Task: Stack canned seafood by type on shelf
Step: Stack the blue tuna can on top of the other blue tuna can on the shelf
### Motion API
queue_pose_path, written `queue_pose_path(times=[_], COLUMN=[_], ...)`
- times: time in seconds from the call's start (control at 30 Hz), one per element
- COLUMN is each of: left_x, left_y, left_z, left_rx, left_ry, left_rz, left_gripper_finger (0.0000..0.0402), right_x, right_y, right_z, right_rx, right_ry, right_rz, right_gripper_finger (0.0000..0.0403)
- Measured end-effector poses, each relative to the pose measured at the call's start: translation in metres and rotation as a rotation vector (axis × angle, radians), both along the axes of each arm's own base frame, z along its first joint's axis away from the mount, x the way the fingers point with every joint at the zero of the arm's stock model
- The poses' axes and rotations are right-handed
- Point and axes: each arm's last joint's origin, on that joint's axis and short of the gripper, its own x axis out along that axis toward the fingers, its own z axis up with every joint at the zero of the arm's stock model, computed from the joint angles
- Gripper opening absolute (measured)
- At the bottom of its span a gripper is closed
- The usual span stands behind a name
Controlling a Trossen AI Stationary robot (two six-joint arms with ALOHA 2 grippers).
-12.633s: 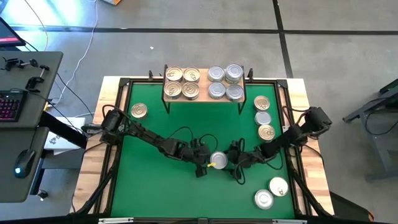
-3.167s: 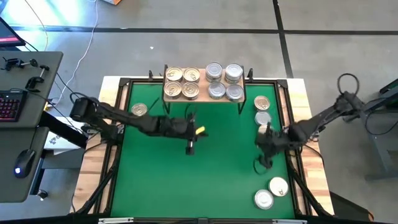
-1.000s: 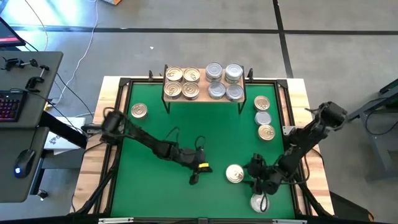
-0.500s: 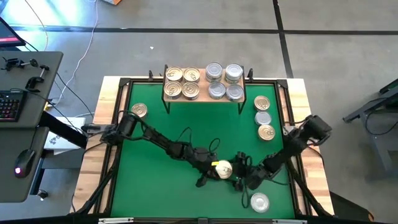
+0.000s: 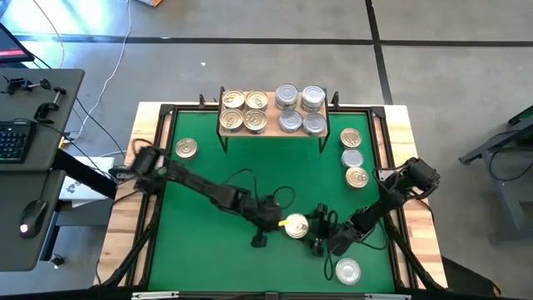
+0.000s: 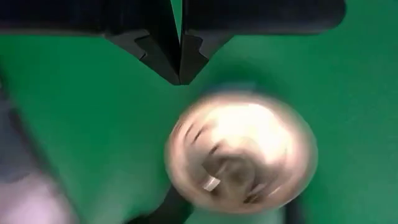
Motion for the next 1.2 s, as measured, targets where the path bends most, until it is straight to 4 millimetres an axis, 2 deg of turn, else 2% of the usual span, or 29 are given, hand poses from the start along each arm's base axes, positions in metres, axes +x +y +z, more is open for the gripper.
queue_pose_path(times=[0.1, 0.23, 0.37, 0.5, 0.6, 0.73, 0.9, 1.0, 1.07, 1.13, 1.2], left_x=[-0.024, -0.058, -0.088, -0.115, -0.133, -0.153, -0.18, -0.202, -0.214, -0.226, -0.234], left_y=[-0.005, -0.01, -0.006, 0.002, 0.011, 0.024, 0.041, 0.058, 0.072, 0.086, 0.099], left_z=[0.023, 0.044, 0.051, 0.048, 0.049, 0.062, 0.1, 0.13, 0.154, 0.169, 0.188], left_rx=[0.145, 0.226, 0.176, 0.158, 0.161, 0.184, 0.239, 0.292, 0.3, 0.34, 0.359], left_ry=[0.076, 0.016, -0.112, -0.22, -0.276, -0.339, -0.446, -0.493, -0.537, -0.555, -0.597], left_rz=[0.063, 0.137, 0.221, 0.294, 0.372, 0.484, 0.592, 0.695, 0.763, 0.798, 0.834], left_gripper_finger=[0.0, 0.0, 0.0, 0.0, 0.0, 0.0, 0.0, 0.0, 0.0, 0.0, 0.0], right_x=[-0.003, -0.007, -0.006, 0.004, 0.018, 0.046, 0.086, 0.11, 0.124, 0.141, 0.155], right_y=[0.001, -0.003, -0.013, -0.038, -0.066, -0.11, -0.174, -0.217, -0.245, -0.272, -0.296], right_z=[0.007, 0.03, 0.06, 0.091, 0.115, 0.149, 0.196, 0.222, 0.233, 0.243, 0.245], right_rx=[-0.008, -0.031, -0.063, -0.086, -0.104, -0.139, -0.191, -0.21, -0.216, -0.218, -0.205], right_ry=[0.003, -0.011, -0.052, -0.104, -0.143, -0.185, -0.191, -0.199, -0.188, -0.202, -0.182], right_rz=[0.002, 0.006, 0.034, 0.063, 0.07, 0.072, 0.07, 0.035, 0.015, 0.006, 0.009], right_gripper_finger=[0.032, 0.0319, 0.0319, 0.0319, 0.0318, 0.0316, 0.0316, 0.0314, 0.031, 0.0309, 0.0304])
